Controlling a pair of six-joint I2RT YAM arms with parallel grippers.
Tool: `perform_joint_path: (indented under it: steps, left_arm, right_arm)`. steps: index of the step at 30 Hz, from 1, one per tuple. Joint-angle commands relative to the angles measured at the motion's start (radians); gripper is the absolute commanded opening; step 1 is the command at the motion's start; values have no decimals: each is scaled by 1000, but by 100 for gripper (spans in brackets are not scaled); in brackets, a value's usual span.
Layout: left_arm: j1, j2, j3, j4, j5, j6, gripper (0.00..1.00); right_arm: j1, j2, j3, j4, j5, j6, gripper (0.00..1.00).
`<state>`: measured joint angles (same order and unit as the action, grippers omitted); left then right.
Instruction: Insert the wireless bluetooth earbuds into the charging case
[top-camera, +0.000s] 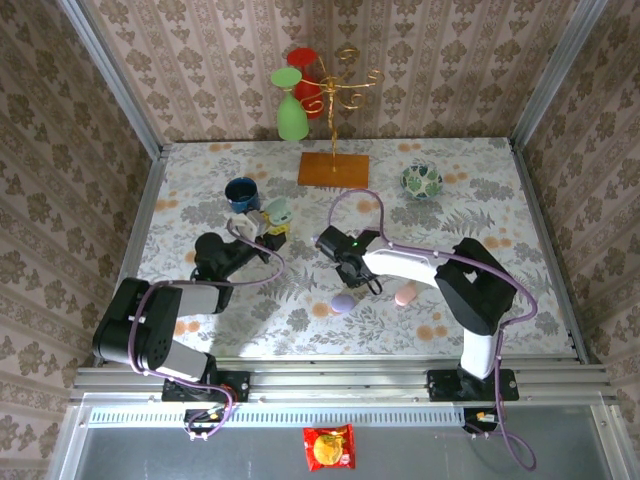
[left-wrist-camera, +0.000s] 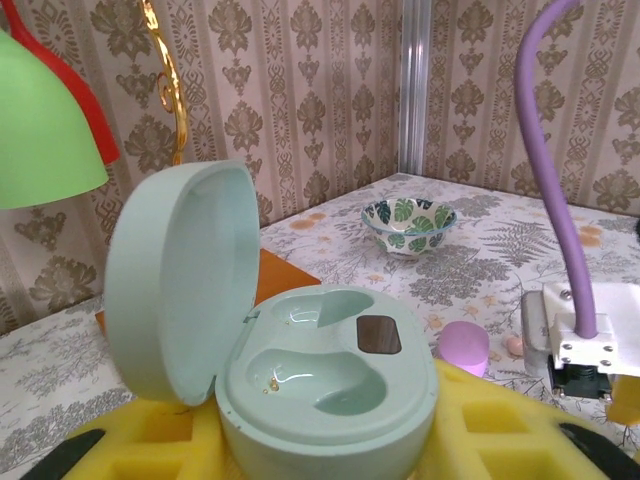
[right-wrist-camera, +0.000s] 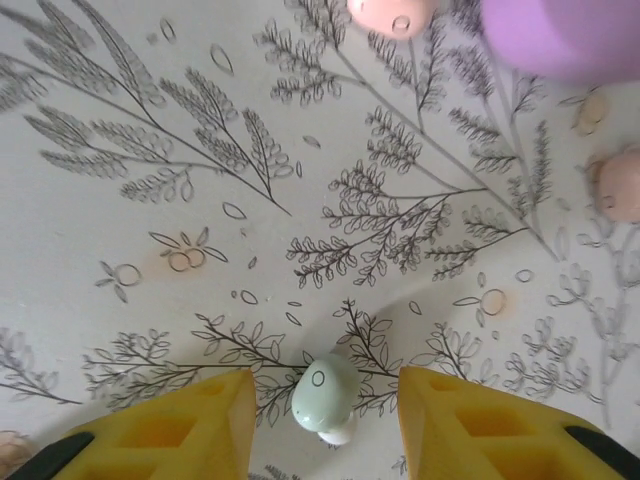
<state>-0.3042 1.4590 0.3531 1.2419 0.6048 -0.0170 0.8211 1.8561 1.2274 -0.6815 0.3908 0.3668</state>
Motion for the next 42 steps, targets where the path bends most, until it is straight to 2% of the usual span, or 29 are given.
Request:
perform_joint_path:
  steps: [1,5,9,22,42]
  left_arm:
    - [12,-29,-15,16,-2,19,37]
    - [22,-35,-19,16,-2,18,37]
    - [29,-42,-22,11,-4,17,37]
    - [33,-29,-17,3,4,12,37]
    - [30,-8,-13,17,22,7,37]
  right_arm:
    - [36,59,60,-119,167,108,44]
    - [63,102,92,-168,242,157,44]
    - [67,119,98,-177,264,161,43]
    - [69,182,102,-164,235,141,40]
    - [65,170,90,-183,247,128,19]
